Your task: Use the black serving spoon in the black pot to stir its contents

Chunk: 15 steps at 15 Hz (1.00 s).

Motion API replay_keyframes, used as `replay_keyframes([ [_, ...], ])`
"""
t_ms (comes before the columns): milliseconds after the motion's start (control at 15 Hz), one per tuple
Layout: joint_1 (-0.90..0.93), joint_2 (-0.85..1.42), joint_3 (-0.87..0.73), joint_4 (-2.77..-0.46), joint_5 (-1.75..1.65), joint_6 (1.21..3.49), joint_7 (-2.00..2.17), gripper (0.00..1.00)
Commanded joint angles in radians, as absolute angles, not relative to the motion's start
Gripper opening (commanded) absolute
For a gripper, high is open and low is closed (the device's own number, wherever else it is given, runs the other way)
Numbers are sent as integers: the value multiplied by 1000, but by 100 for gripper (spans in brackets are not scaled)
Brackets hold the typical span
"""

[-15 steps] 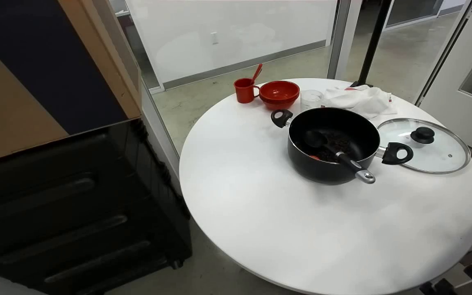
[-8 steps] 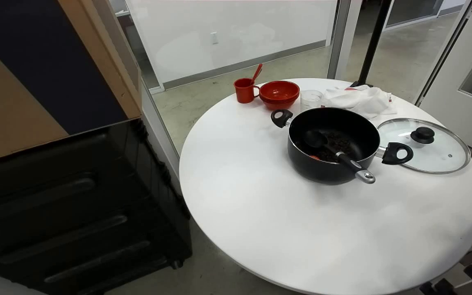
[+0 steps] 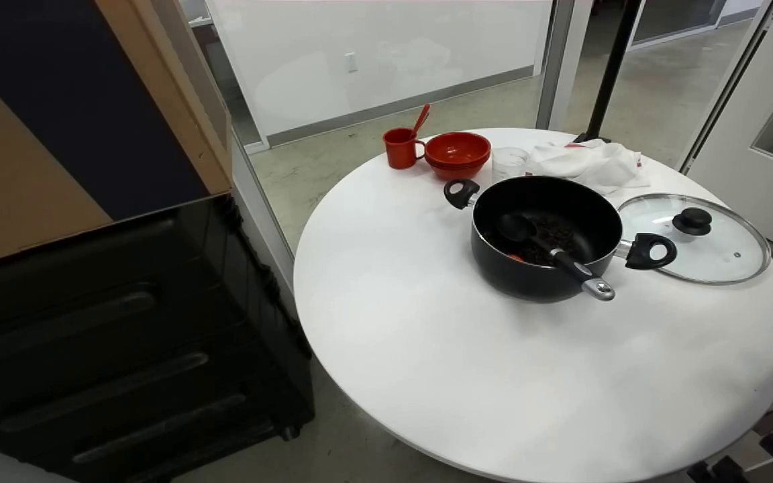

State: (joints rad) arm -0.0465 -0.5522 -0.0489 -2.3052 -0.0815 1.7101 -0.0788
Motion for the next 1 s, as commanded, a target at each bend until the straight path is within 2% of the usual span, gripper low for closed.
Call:
replay_keyframes([
  [0, -44, -514, -70, -2363, -56, 1812, -73, 100],
  [600, -68, -391, -72, -2560, -74, 2173, -35, 100],
  [933, -64, -309, -55, -2642, -87, 2291, -28, 100],
])
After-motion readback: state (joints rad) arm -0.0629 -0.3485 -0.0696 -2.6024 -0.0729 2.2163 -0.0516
